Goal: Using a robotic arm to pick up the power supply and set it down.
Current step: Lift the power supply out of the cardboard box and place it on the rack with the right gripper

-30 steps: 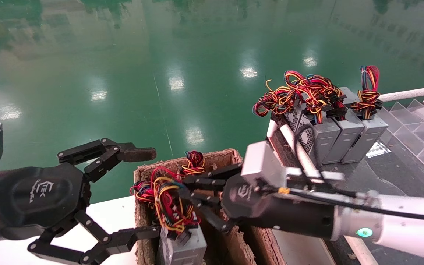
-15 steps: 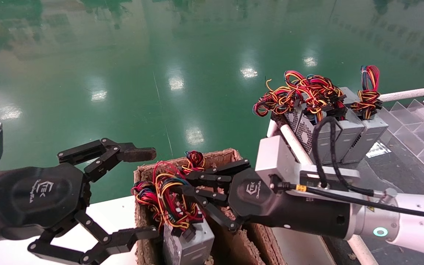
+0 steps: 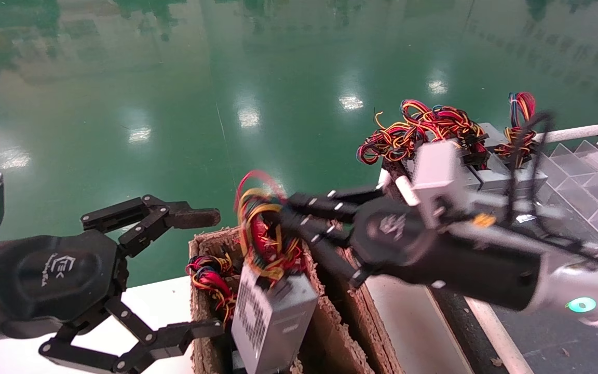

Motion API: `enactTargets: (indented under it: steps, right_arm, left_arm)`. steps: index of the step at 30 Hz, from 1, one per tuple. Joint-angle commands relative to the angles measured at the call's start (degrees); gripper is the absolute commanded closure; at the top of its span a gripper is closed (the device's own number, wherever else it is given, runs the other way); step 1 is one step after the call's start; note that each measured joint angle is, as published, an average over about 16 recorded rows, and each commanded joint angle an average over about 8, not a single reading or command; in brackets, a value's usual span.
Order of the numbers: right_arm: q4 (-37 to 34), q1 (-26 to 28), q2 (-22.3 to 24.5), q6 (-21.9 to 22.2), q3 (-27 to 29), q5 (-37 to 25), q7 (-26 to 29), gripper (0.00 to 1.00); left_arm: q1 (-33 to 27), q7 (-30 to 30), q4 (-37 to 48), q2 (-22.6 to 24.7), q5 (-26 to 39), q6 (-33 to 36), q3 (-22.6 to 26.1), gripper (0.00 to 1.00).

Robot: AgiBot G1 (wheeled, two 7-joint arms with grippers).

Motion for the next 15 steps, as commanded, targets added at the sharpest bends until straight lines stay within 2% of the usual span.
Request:
enactTargets:
  steps: [1,9,15]
  right_arm:
    - [-0.04,-0.1,0.78,0.23,1.17,1.18,-0.15,1.0]
    - [-1.93,-0.63,5.9,1.55,6.93,5.11,-1.35,1.0]
    - [-7.53,-0.31,9.17,1.77,9.98,5.88,-3.66,1.0]
  left_arm:
    - [0.0,0.0,0.0,0.0,0.0,0.0,0.0,0.0]
    - [0.0,0.0,0.0,0.0,0.0,0.0,0.01,0.0]
    - [0.0,0.0,0.0,0.0,-0.01,0.0,0.01,0.0]
